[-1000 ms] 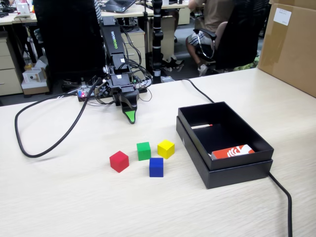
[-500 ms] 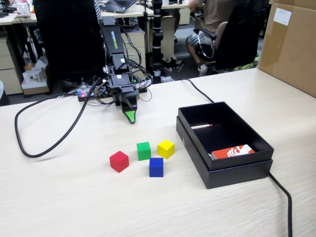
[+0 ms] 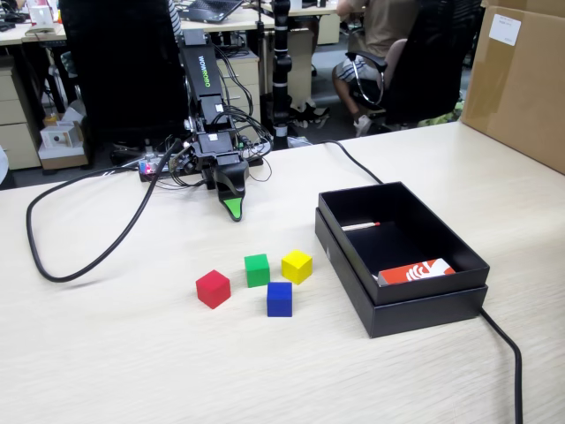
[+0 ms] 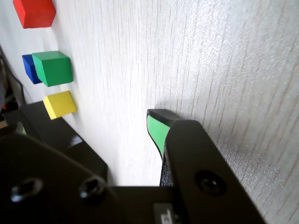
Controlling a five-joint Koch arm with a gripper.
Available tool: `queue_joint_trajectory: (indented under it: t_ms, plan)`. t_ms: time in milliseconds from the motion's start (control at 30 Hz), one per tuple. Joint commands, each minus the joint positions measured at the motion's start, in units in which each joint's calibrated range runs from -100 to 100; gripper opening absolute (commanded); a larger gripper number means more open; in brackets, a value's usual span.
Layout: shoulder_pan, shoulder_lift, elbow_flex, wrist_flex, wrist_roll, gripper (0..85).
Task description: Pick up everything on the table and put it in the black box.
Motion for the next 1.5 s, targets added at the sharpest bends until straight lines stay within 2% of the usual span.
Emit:
queue_joint_trajectory:
  t_ms: [0,733,867,933,1033,1133,1300,1467]
  plan:
    - [0.00,0.00,-1.39,-2.13,-0.10,50.1]
    - [0.54,0.00,-1.03,-2.04,-0.34,50.0]
    - [0.24,0.69,0.51,-2.38,1.37,47.3]
    - [-0.34,1.38,5.13,-6.10,1.37,47.1]
    - [-0.88,6.43,20.82,-22.34,2.30,45.7]
    - [-0.98,14.92,33.33,-32.62,2.78,46.0]
    - [-2.83,32.01,50.56,-35.04,2.78,45.3]
    - [-4.15,50.83,67.33,-37.98,-1.37,44.7]
